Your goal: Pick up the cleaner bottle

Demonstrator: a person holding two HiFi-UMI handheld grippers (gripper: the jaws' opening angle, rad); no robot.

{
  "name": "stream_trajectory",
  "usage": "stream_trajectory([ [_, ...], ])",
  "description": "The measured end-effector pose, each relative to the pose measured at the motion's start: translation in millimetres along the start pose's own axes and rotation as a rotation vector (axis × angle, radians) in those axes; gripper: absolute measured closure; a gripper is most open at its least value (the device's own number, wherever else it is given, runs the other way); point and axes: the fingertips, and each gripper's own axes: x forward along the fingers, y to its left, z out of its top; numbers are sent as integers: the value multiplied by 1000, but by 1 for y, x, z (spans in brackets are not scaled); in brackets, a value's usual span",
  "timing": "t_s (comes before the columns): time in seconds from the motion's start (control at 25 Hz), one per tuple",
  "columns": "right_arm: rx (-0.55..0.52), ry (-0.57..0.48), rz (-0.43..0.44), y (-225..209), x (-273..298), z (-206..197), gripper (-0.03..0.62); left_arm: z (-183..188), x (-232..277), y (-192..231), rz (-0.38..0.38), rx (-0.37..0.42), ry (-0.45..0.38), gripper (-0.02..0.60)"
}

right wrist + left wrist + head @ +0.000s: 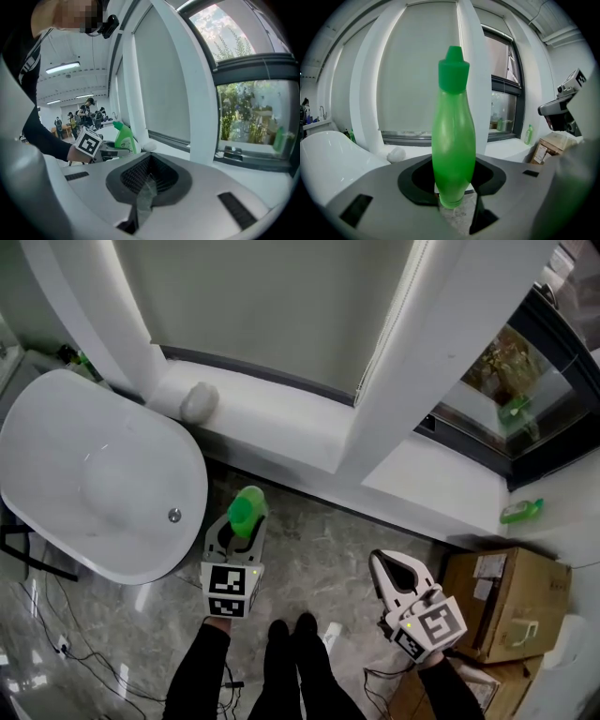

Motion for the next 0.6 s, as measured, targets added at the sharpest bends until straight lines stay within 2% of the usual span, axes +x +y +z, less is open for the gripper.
stream_trajectory([
  [0.6,-21,-42,0,16,-26,46,591,50,-44,-15,-16,58,-26,396],
])
